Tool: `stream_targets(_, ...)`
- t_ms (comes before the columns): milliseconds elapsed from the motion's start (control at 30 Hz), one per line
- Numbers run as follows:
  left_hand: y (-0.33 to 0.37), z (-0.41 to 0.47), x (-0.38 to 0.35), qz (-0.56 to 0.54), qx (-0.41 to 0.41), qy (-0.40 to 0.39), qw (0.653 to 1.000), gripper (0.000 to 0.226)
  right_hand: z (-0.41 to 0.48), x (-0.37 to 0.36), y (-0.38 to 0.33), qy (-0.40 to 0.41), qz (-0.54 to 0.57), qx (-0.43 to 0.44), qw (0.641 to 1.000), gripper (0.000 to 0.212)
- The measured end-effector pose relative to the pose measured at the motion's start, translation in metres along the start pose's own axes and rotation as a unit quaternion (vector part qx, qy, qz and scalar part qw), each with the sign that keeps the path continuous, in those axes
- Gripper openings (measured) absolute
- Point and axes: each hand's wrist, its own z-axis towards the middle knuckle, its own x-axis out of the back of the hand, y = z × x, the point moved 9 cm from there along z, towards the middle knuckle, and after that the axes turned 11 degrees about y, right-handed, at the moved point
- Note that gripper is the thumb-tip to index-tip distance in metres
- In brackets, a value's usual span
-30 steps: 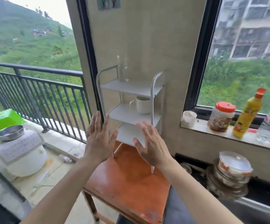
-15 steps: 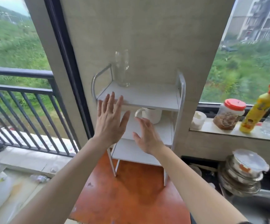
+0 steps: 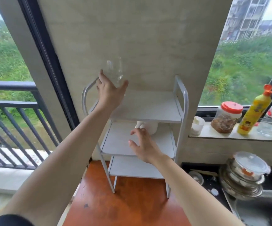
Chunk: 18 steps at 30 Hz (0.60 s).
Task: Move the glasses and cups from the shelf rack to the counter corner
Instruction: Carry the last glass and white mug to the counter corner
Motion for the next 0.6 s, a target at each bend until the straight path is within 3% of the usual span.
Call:
stream_targets(67, 0.002, 0.013, -0.008, -0.049, 0.024, 0.005, 0.999, 0.112, -0.005, 0.006, 0.003, 0.016, 0.009, -0.007, 1.0, 0.011)
stream_targets(167, 0.004, 0.025, -0.021, -0.092, 0.041, -0.001, 0.995, 0.116, -0.013, 0.018, 0.008, 0.054, 0.032, -0.018, 0.998, 0.02)
stream_targets(433, 0.005, 0.01, -0.019, -0.156, 0.063, 0.033, 0.985, 0.082, -0.027, 0.037, 0.021, 0.102, 0.109, -0.102, 0.984, 0.021)
stream_targets(567, 0.009, -0.024, 0.01, -0.176, 0.04, 0.048, 0.982, 0.071, -0.036, 0.038, 0.025, 0.148, 0.338, -0.199, 0.908, 0.056)
stream_targets(600, 0.01, -0.035, 0.02, -0.182, 0.035, 0.055, 0.981, 0.068, -0.04, 0.037, 0.026, 0.157, 0.353, -0.216, 0.897, 0.056)
